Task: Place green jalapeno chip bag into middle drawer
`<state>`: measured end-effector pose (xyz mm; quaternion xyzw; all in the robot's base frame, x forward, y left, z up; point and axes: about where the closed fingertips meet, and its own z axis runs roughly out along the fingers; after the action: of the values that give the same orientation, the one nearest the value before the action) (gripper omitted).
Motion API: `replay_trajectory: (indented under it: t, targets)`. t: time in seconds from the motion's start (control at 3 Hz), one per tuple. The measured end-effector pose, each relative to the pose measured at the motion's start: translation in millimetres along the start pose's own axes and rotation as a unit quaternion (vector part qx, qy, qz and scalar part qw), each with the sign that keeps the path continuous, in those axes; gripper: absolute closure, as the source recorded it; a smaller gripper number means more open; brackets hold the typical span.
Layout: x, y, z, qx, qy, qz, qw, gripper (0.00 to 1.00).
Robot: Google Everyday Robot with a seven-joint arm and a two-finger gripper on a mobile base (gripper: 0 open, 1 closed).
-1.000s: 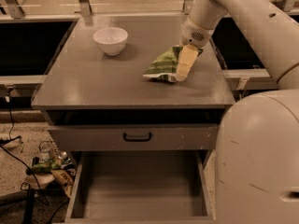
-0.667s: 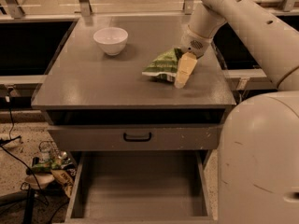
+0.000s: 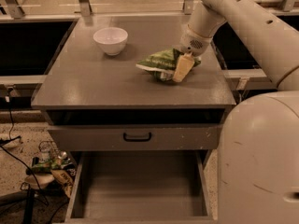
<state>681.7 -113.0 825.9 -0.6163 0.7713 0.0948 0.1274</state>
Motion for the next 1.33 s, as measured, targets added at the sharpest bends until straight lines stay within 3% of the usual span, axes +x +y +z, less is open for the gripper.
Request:
replay_trajectory:
  t: [0.67,1.33]
  targets:
    - [0.0,0.0,0.0,0.0,0.0,0.0,1.0,0.95]
    - [-1.5,-0.1,-4.4,0.0,0.0,0.0,1.0,1.0]
